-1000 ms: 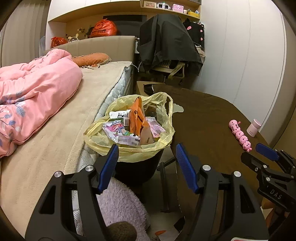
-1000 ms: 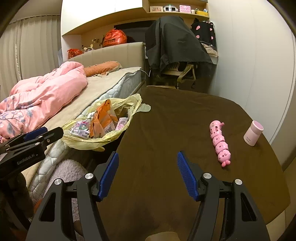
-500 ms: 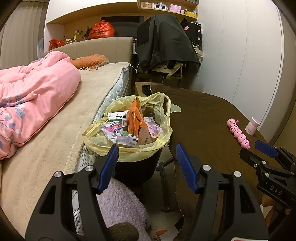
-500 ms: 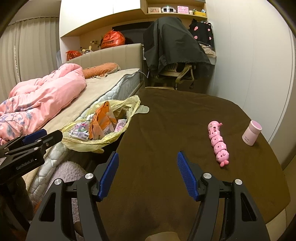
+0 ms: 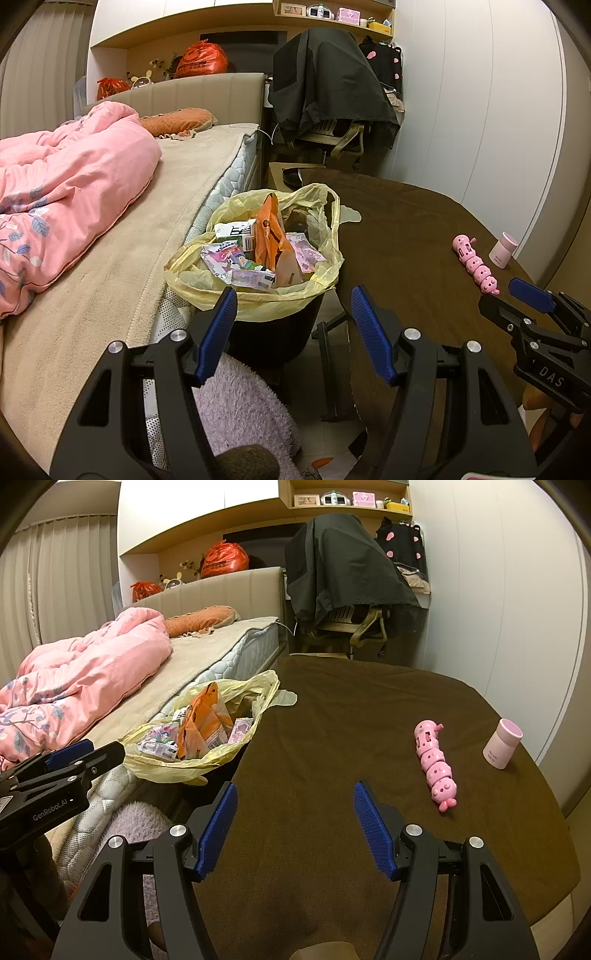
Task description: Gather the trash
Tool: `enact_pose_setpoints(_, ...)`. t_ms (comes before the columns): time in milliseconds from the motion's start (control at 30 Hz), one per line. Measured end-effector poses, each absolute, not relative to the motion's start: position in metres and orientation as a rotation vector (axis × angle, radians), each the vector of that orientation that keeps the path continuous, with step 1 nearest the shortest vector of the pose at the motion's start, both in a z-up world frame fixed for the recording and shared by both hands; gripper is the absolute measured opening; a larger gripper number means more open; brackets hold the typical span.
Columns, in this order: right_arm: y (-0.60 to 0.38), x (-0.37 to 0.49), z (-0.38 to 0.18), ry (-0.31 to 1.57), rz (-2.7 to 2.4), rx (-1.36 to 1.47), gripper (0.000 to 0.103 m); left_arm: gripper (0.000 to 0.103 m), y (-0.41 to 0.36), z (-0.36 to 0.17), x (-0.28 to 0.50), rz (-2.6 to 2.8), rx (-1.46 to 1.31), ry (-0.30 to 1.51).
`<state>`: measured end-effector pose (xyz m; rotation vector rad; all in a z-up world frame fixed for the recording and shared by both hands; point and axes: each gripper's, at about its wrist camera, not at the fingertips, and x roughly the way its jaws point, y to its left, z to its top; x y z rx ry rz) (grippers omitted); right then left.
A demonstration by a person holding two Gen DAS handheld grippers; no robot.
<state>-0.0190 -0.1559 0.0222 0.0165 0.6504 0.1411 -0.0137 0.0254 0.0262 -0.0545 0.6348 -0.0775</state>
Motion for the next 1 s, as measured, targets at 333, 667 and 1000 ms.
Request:
enact_pose_setpoints(333, -0.1561, -0.0192, 0.0219, 0.65, 0.141, 0.018, 0.061, 0.061, 0.0243, 0.0256, -0.0141, -0.081, -0.054, 0.637)
enact_pose_setpoints(667, -0.1536, -0.0193, 0.0267, 0.642, 0.136, 0.02, 0.061, 0.061, 0.0265, 0.0233, -0.0131, -0.099, -0.051, 0.648)
enact_pose_setpoints(1000, -0.1507, -0.0204, 0.0278, 0.641, 0.136, 0.018, 0.061, 0.061, 0.0281, 0.0239, -0.0121, -0.103, -0.052, 0.649)
